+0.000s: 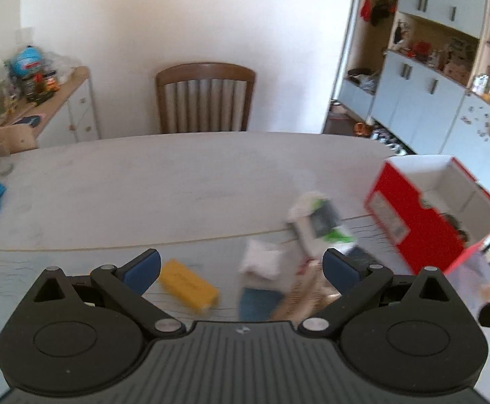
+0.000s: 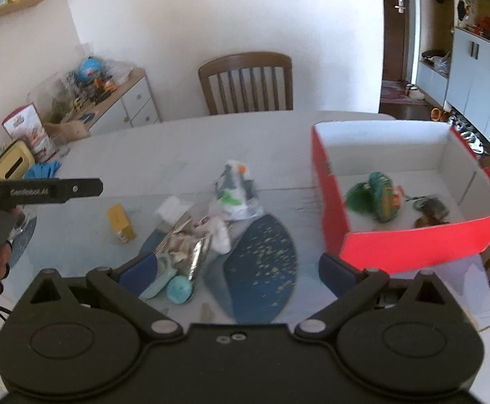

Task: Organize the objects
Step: 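Withdraw both tools from the shoebox back toward the table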

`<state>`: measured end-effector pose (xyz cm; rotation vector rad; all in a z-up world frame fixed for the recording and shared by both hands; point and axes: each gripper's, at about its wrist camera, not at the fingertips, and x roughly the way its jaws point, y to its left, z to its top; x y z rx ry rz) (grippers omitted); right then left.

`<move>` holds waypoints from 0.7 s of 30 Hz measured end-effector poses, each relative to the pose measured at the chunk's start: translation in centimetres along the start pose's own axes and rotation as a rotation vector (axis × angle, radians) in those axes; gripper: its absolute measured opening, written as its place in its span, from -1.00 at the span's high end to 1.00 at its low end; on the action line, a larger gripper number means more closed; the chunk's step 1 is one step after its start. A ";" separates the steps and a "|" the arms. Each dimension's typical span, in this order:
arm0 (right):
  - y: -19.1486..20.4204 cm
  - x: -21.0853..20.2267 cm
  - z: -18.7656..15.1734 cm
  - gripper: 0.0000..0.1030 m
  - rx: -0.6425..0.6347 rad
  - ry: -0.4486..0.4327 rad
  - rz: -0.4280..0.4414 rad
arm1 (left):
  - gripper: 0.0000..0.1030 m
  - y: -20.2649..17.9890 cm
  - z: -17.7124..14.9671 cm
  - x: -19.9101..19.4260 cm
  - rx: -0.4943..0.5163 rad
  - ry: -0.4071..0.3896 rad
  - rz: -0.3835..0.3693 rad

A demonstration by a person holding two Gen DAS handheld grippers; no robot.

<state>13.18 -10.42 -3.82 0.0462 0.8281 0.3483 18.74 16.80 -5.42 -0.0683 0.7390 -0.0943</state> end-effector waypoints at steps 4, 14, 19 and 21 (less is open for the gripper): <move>1.7 1.8 -0.6 -0.97 -0.018 0.031 0.009 | -1.00 2.1 -1.2 1.8 -0.007 0.016 0.034; 6.2 6.0 -2.1 -0.89 -0.061 0.132 0.042 | -1.00 4.7 -3.6 6.4 0.049 0.043 0.062; 8.4 8.2 -2.7 -0.84 -0.092 0.169 0.056 | -1.00 4.9 -4.1 7.9 0.110 0.038 0.047; 8.9 8.9 -2.9 -0.82 -0.089 0.177 0.064 | -1.00 5.0 -4.2 8.4 0.129 0.039 0.037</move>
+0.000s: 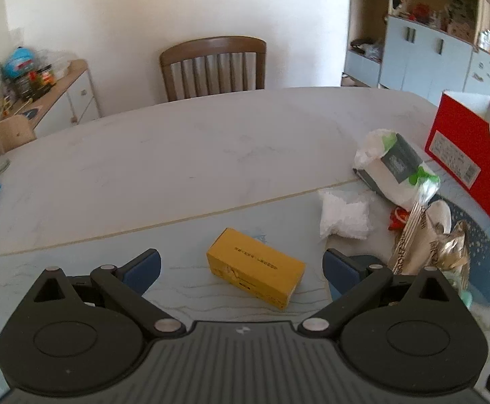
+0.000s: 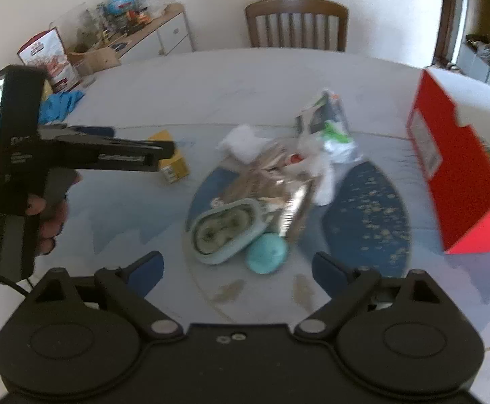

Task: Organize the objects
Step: 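Withdraw both tools from the shoebox back toward the table, then grasp the yellow box with the left tool while the right tool grasps the light blue tape dispenser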

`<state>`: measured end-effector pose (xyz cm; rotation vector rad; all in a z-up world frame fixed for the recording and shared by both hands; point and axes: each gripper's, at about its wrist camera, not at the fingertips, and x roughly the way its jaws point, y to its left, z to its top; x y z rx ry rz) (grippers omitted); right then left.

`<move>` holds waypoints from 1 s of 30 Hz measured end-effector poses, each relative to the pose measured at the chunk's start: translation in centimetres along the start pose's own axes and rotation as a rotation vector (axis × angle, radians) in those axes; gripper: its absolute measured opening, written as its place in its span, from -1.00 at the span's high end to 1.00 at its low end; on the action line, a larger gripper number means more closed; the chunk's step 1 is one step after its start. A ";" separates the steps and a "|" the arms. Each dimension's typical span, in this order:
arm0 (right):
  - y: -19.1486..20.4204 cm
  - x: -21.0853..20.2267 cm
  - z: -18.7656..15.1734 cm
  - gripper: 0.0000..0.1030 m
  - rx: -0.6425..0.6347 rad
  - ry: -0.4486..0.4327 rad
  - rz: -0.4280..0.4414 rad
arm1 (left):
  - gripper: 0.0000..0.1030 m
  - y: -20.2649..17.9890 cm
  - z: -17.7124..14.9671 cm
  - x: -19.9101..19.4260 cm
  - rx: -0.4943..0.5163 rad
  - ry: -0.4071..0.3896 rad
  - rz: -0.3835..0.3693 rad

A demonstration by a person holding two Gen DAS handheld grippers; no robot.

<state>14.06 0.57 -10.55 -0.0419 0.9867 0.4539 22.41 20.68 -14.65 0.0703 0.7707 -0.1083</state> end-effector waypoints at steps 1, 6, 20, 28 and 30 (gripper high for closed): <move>0.2 0.4 0.1 -0.80 0.000 0.005 0.002 | -1.00 0.0 0.0 0.2 0.011 -0.001 -0.002; 0.8 2.5 0.9 -0.59 0.028 0.033 0.001 | -0.98 -0.1 -0.3 1.7 0.065 0.002 -0.002; 0.9 5.0 3.0 -0.42 0.124 0.082 -0.018 | -0.79 0.4 -0.6 3.6 0.080 0.005 -0.056; 1.7 6.3 2.7 -0.18 0.090 0.122 -0.024 | -0.44 0.3 -0.8 3.6 0.089 0.006 -0.070; 1.9 6.4 2.6 -0.18 0.089 0.132 -0.007 | -0.44 0.4 -0.8 3.5 0.089 0.005 -0.073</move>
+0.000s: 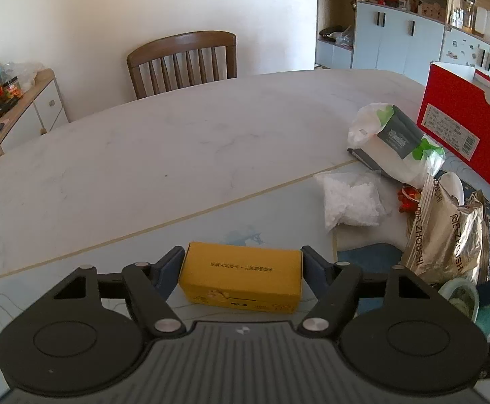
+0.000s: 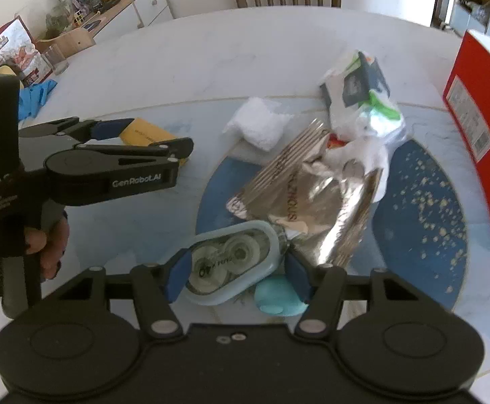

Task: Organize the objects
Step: 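Grasp the yellow box with the left tool while the right tool grasps the light blue tape dispenser, then carry the yellow box and tape dispenser with both tools into the shoebox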

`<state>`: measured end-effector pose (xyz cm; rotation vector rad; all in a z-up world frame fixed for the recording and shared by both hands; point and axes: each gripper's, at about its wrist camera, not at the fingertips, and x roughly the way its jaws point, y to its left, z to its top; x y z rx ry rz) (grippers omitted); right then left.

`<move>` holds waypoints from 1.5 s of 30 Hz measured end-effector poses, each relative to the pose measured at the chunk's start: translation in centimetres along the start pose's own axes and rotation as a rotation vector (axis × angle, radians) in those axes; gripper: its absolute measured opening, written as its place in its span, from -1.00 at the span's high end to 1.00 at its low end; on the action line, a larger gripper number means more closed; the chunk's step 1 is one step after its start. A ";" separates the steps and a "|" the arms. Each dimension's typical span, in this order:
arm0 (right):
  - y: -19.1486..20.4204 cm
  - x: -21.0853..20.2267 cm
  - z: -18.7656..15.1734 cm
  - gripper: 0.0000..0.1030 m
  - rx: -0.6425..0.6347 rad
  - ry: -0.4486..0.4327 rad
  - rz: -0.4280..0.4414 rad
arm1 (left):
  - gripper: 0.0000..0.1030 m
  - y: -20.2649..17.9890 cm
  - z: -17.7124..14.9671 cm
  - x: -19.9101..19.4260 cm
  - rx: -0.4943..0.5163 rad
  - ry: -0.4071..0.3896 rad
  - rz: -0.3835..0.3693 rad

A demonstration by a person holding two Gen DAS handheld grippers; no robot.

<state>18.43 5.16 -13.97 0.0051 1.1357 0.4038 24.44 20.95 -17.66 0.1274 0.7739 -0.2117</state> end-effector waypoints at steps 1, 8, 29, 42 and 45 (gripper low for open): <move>0.2 0.1 0.0 -0.18 -0.007 0.003 0.009 | -0.44 0.0 0.0 0.0 0.001 0.000 0.001; 1.4 1.1 -0.5 -0.27 -0.062 0.036 0.062 | -0.44 0.2 0.0 0.0 -0.009 0.003 -0.005; 5.5 2.9 -1.6 -0.55 -0.299 -0.012 -0.065 | -0.42 0.3 -0.2 -0.1 -0.015 0.002 -0.005; 4.5 -0.5 -2.1 -0.55 -0.322 -0.088 -0.012 | -0.42 0.3 -1.2 -2.9 -0.055 0.013 -0.004; 3.9 -2.1 -2.7 -0.55 -0.328 -0.106 0.001 | -0.42 0.0 -0.8 -4.4 -0.078 0.007 -0.007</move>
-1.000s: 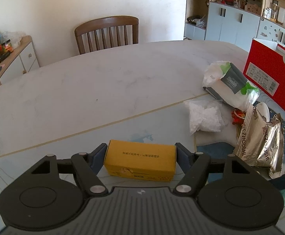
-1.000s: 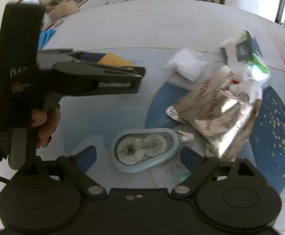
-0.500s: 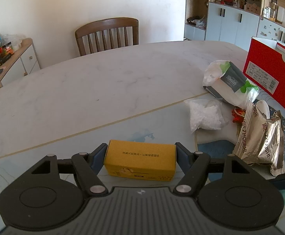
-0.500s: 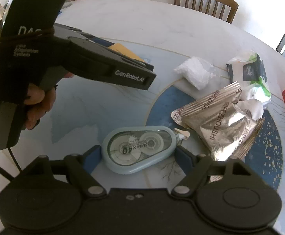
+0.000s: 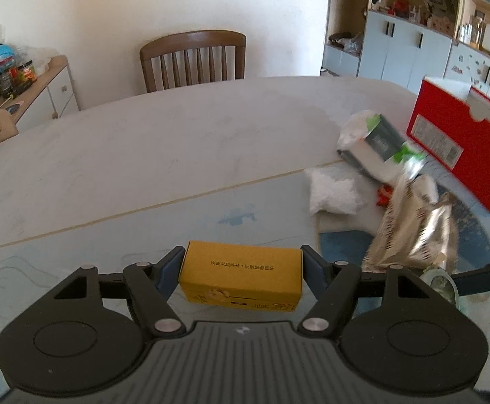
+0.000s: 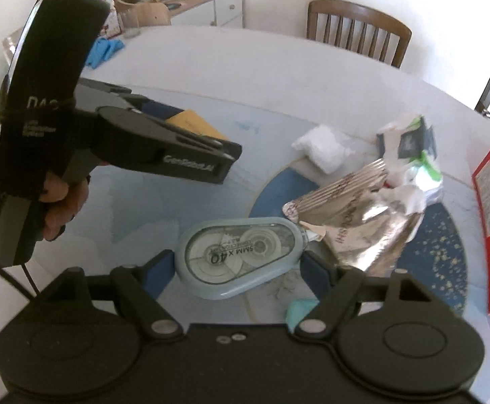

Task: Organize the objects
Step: 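Carry the yellow box and tape dispenser with both tools into the shoebox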

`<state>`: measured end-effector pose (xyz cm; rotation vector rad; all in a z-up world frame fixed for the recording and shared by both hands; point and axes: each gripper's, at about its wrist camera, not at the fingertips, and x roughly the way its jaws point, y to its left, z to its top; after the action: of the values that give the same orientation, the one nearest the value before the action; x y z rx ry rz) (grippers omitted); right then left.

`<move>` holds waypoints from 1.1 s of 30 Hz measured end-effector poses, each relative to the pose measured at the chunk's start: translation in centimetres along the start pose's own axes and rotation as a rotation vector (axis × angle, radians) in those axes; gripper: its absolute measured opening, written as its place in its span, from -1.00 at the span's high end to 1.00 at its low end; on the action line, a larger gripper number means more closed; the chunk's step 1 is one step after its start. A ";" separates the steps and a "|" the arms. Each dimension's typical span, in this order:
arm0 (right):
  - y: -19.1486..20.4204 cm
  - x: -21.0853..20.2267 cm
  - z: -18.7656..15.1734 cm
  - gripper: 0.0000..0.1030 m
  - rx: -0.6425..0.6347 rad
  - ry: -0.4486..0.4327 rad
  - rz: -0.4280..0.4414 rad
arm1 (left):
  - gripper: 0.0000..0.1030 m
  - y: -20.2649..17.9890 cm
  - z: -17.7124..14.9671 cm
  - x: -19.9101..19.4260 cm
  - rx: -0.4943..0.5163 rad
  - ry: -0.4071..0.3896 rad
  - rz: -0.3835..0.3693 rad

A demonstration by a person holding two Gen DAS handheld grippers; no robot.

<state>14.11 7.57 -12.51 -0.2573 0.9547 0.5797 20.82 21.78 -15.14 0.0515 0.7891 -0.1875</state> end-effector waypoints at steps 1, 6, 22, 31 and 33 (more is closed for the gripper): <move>-0.3 -0.7 0.0 -0.55 0.005 -0.007 0.006 | -0.42 -0.2 0.2 -0.6 -0.006 -0.006 0.000; -2.0 -3.7 -0.3 -0.55 0.023 -0.044 0.021 | -0.42 -2.1 1.3 -3.7 0.002 -0.050 -0.039; -13.3 -12.9 -2.9 -0.55 0.091 -0.133 -0.017 | -0.42 -13.3 5.5 -8.1 0.043 -0.076 -0.130; -20.9 -16.4 -4.2 -0.55 0.132 -0.159 -0.045 | -0.42 -21.1 8.2 -7.5 0.088 -0.089 -0.188; -22.5 -16.9 -4.5 -0.55 0.141 -0.166 -0.055 | -0.42 -22.8 8.7 -7.1 0.096 -0.088 -0.200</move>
<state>16.34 -18.87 -2.08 -0.1073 0.8210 0.4729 17.80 -0.59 -3.43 0.0542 0.6968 -0.4148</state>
